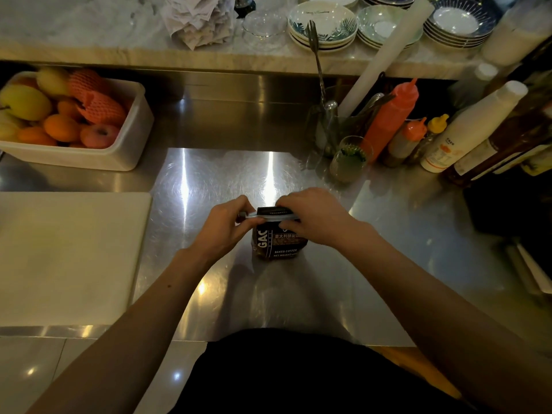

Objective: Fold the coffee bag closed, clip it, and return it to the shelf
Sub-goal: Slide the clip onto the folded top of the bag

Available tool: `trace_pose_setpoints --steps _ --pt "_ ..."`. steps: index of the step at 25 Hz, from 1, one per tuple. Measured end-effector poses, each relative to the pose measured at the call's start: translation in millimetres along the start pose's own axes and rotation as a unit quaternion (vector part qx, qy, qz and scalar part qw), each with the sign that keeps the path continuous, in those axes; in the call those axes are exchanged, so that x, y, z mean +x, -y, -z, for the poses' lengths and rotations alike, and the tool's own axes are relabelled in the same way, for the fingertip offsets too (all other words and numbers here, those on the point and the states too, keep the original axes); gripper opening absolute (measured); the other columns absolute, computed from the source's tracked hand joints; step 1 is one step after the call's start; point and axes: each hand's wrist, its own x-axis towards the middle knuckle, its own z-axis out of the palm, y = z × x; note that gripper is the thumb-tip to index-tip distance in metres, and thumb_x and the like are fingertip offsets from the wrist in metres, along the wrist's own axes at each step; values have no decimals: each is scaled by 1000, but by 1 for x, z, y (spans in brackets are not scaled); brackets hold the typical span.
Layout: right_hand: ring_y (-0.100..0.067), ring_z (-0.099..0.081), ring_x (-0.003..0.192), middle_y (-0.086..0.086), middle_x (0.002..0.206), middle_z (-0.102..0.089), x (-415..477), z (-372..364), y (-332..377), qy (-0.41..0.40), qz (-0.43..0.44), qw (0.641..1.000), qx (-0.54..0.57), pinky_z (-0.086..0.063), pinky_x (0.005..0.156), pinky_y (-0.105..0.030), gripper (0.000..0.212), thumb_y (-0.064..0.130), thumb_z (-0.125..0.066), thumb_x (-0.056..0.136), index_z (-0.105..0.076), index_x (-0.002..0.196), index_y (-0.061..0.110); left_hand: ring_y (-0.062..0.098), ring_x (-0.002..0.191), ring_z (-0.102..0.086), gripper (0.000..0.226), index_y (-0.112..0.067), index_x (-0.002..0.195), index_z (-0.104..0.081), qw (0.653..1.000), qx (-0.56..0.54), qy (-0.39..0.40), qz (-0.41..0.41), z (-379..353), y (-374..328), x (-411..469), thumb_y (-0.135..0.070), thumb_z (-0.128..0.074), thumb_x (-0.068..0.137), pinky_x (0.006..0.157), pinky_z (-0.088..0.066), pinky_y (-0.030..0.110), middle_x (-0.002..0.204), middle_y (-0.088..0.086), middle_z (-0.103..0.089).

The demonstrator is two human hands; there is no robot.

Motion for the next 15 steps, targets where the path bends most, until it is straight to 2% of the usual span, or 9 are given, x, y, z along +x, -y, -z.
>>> trace_pose_setpoints --steps 2,4,9,12,15 --pt "-26 -64 87 -3 98 -68 15 0 14 64 8 997 -43 -40 66 -32 19 31 -60 90 -61 106 21 -10 77 -58 19 -22 83 -55 1000 -3 13 0 1 1 2 -18 -73 85 67 -41 3 74 -21 -57" --pt "-26 -64 87 -5 97 -68 23 -1 16 82 -11 996 -29 -39 66 -32 18 31 -60 90 -62 105 21 -10 77 -58 18 -23 83 -55 1000 3 22 0 4 4 1 -21 -73 85 66 -42 3 75 -21 -58" --pt "-20 -65 88 1 96 -73 9 2 -6 43 -42 996 59 -50 72 -34 22 37 -63 89 -67 107 26 -6 74 -59 19 -28 82 -55 1000 -13 7 7 9 10 -1 -23 -73 85 63 -43 6 73 -19 -59" --pt "-20 -68 86 -2 95 -75 -7 -4 -20 11 -44 992 114 -55 75 -36 22 30 -66 89 -69 108 21 -4 73 -60 20 -32 82 -55 1000 -22 14 9 9 9 2 -24 -73 85 62 -43 6 73 -19 -60" --pt "-12 -68 83 -2 97 -76 -17 -13 -30 -31 -50 975 214 -55 78 -30 21 16 -68 89 -71 109 15 -4 72 -59 27 -38 79 -53 999 -32 9 17 9 7 4 -22 -74 84 62 -42 6 72 -17 -61"
